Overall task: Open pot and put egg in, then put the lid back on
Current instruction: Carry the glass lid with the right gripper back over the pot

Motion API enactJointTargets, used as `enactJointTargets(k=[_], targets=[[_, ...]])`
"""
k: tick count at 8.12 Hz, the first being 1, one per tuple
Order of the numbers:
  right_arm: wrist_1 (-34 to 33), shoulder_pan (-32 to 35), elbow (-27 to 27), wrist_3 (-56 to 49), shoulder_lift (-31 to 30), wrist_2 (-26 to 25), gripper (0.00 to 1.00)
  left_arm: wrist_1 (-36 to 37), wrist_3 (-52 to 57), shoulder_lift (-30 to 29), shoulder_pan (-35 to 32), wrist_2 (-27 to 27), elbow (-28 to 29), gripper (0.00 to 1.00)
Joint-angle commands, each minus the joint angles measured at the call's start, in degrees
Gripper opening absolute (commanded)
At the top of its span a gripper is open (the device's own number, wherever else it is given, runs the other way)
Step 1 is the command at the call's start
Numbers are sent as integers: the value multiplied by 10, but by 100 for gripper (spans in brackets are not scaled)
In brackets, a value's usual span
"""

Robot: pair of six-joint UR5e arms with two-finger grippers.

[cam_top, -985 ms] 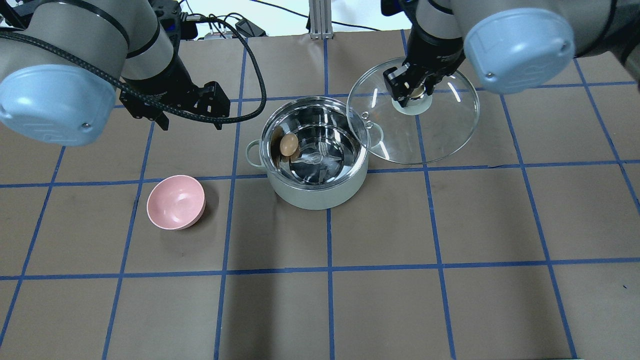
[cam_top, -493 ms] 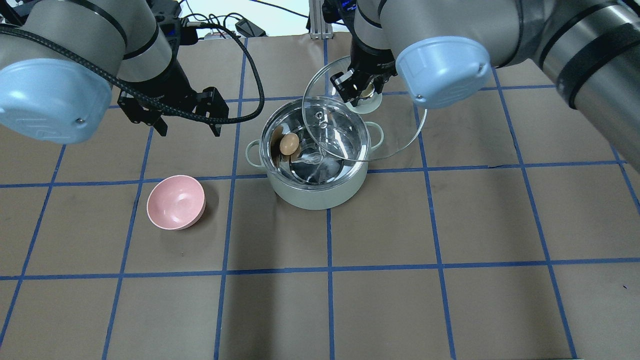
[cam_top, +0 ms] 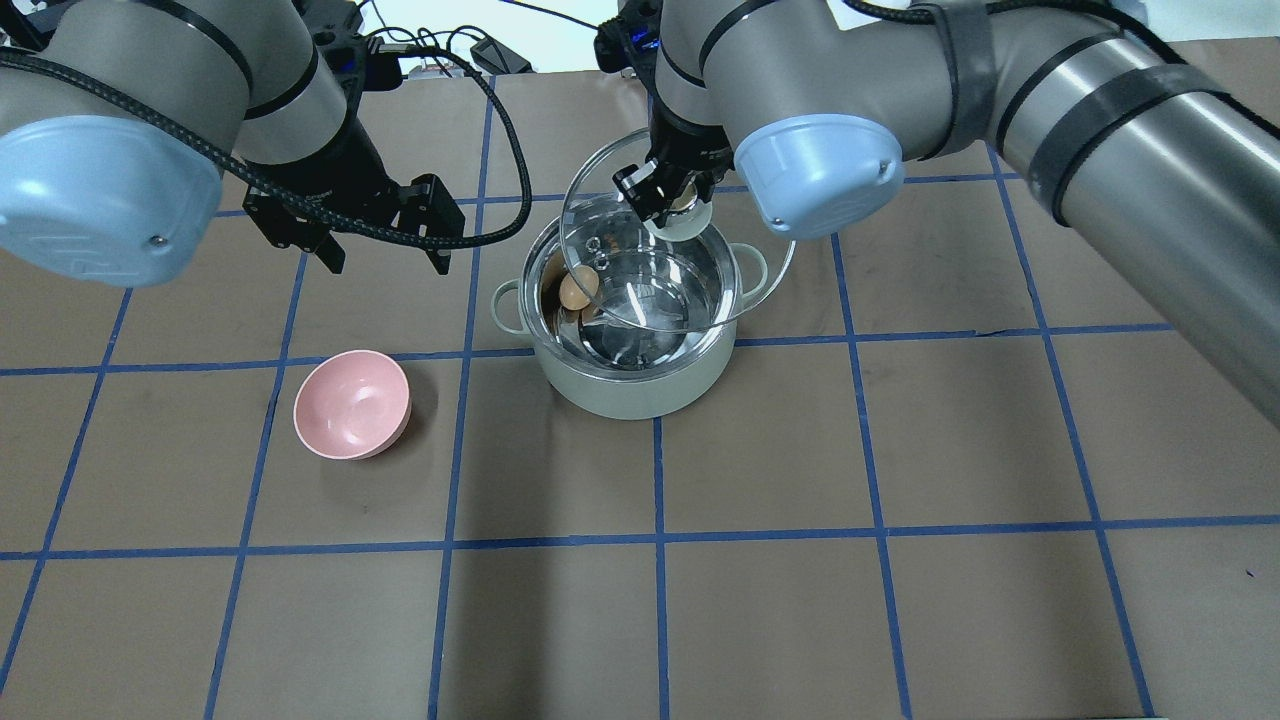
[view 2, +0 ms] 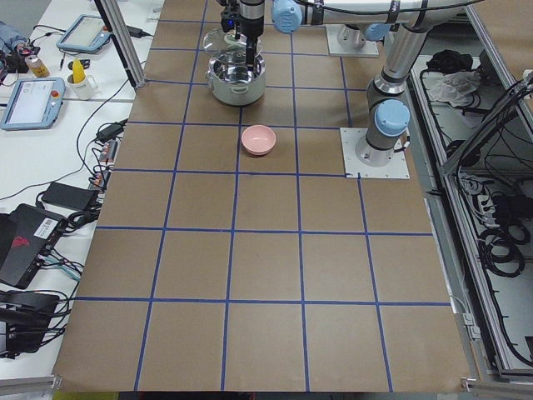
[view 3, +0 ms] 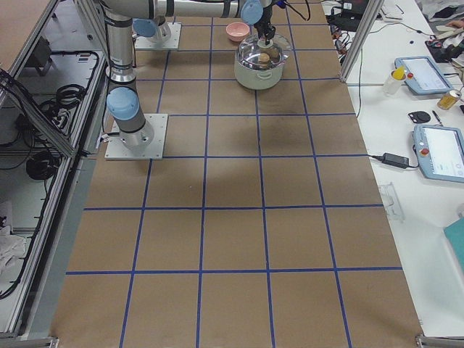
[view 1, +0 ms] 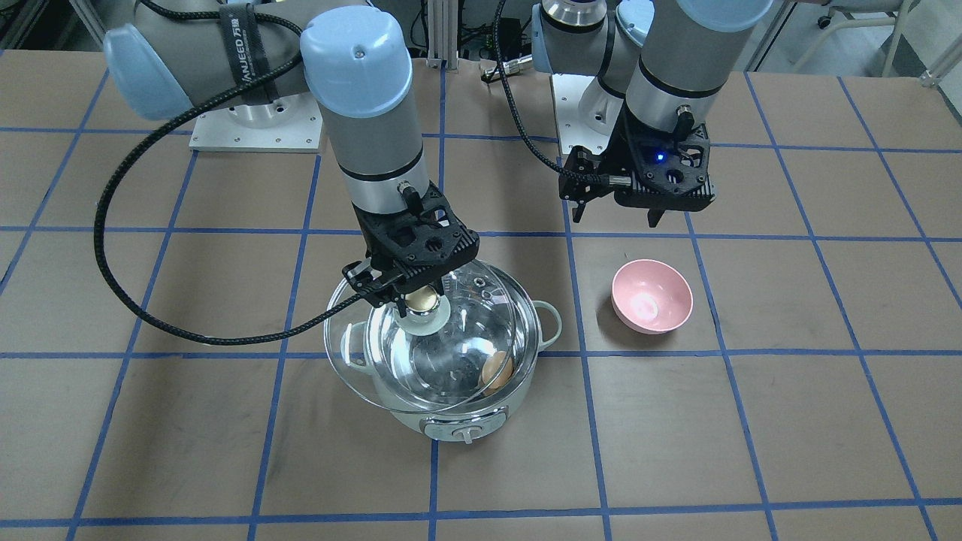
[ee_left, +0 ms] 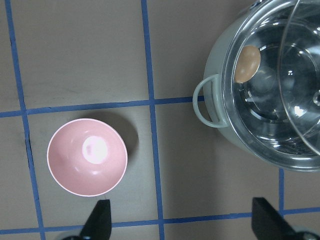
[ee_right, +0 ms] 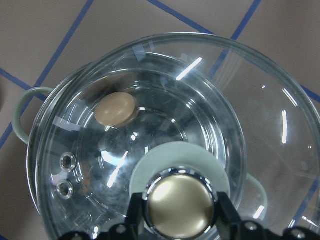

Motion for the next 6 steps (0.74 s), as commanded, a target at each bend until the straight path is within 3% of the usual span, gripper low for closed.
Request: enactJointTargets(k=[1, 6], targets=[[2, 6, 2, -1, 16, 4, 0, 0, 1, 0, 0, -1, 0, 100], [7, 9, 4, -9, 30, 24, 0, 0, 1, 0, 0, -2, 0, 100]])
